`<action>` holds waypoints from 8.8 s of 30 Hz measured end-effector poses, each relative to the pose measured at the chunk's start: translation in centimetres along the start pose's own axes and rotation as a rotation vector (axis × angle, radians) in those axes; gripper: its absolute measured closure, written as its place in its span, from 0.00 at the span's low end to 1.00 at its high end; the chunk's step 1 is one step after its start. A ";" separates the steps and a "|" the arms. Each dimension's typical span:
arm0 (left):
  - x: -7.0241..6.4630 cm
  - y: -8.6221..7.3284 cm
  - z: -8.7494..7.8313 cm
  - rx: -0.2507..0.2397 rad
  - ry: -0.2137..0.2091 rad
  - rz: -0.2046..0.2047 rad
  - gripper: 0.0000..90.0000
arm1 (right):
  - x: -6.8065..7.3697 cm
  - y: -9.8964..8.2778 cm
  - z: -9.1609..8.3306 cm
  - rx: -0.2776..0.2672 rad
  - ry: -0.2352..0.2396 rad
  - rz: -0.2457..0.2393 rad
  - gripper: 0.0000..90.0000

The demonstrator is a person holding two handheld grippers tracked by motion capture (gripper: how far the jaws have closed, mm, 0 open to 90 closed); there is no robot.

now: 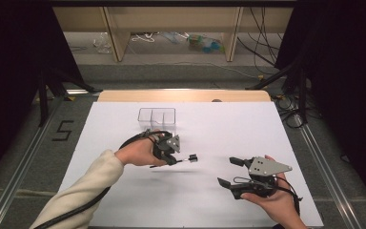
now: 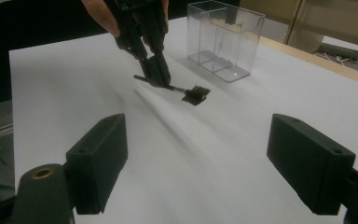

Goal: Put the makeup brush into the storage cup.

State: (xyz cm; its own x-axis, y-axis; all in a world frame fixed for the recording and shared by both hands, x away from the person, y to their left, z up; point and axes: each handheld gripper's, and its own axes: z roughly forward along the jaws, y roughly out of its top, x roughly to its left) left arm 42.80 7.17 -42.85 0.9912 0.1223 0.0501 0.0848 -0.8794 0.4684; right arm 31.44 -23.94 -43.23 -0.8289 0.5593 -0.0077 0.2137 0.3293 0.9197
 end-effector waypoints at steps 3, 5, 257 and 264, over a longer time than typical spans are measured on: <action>0.1 -0.2 -0.3 -0.030 0.016 -0.003 0.95 | 0.0 0.0 0.0 0.000 0.000 0.000 0.24; 0.0 -0.4 -0.5 -0.060 0.017 -0.023 0.95 | 0.0 0.0 0.0 0.000 0.000 0.000 0.24; -7.1 -2.5 -0.2 -0.923 0.266 -0.349 0.74 | 1.3 8.4 8.6 -0.175 0.142 -0.018 0.95; -7.0 -2.5 -0.2 -0.928 0.270 -0.349 0.85 | 1.4 8.3 8.8 -0.164 0.156 -0.004 0.95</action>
State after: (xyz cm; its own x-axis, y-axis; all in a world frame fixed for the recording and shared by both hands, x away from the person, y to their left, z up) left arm 35.62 8.61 -44.14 0.8607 0.5033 -0.0767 0.1388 -0.0871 0.9865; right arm 36.59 -13.79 -39.04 -0.9024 0.4293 0.0381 0.1341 0.1958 0.9714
